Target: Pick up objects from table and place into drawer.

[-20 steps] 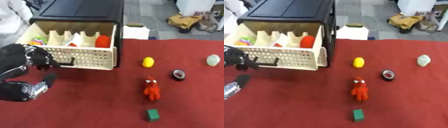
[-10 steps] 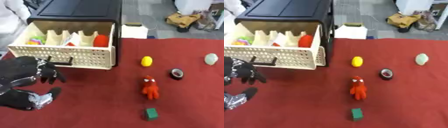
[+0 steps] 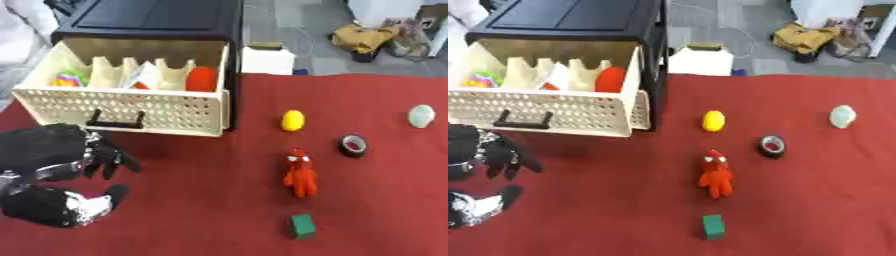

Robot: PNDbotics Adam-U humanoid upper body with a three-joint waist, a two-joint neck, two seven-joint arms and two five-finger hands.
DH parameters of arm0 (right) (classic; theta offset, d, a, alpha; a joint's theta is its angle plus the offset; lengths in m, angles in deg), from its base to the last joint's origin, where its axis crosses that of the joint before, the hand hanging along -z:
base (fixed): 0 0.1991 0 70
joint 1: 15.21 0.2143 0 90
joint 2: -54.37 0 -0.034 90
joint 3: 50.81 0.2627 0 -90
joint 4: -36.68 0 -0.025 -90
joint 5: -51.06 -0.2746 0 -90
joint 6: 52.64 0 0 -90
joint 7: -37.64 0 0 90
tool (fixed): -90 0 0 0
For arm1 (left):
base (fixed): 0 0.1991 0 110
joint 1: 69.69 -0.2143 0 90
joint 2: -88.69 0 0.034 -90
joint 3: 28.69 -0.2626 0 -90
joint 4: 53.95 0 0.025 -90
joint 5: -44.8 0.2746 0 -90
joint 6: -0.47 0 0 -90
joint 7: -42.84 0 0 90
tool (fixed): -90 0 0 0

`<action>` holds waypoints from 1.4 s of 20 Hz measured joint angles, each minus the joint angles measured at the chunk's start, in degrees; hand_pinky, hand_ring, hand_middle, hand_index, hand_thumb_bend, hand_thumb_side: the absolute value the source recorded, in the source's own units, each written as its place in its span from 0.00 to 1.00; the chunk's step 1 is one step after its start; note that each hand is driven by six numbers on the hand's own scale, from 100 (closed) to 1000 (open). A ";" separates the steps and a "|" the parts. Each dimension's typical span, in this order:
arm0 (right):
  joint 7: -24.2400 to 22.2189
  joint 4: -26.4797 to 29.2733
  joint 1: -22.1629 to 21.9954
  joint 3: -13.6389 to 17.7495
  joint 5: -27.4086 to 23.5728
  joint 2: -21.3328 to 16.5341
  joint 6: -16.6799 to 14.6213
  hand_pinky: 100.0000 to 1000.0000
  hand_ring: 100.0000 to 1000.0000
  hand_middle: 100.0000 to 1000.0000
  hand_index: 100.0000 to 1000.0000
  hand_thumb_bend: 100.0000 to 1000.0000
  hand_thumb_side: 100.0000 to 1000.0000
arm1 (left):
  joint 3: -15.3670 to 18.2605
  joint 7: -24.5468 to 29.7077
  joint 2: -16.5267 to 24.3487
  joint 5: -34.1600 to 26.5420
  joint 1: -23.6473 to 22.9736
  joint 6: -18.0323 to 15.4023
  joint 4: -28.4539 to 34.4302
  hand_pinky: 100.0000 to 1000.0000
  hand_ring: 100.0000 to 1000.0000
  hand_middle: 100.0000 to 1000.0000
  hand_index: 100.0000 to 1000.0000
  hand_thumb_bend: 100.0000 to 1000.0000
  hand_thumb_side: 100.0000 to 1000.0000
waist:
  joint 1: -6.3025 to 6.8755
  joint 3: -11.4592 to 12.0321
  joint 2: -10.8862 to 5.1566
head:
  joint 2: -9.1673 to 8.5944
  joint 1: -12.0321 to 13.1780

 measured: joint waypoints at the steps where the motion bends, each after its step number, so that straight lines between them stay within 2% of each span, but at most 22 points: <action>1: -0.03 0.00 -0.05 0.01 0.00 0.06 0.03 0.60 0.67 0.48 0.73 0.02 0.86 | -0.14 0.36 -0.08 0.00 0.00 0.36 0.00 0.08 0.38 0.43 0.81 0.00 1.00 | 0.00 -0.08 0.02 | -0.02 0.10; 14: -0.06 0.00 -0.28 0.04 0.48 1.52 0.39 0.59 0.67 0.48 0.72 0.03 0.85 | -0.18 1.80 -0.42 3.71 0.01 4.46 0.00 0.09 0.39 0.44 0.81 0.00 1.00 | -0.15 -0.67 0.70 | -1.00 0.87; 19: 0.03 0.00 -0.27 0.19 0.54 1.91 0.54 0.59 0.67 0.48 0.72 0.03 0.85 | -0.10 2.41 -0.66 4.85 0.13 6.24 0.00 0.08 0.37 0.41 0.82 0.00 1.00 | -0.29 -0.99 0.87 | -1.04 1.10; 28: -0.34 0.00 0.84 0.34 0.53 1.94 2.38 0.59 0.67 0.48 0.72 0.04 0.83 | 0.73 2.09 -0.98 7.12 0.96 8.62 0.00 0.06 0.35 0.40 0.81 0.00 1.00 | -0.17 -1.08 0.98 | -1.53 1.25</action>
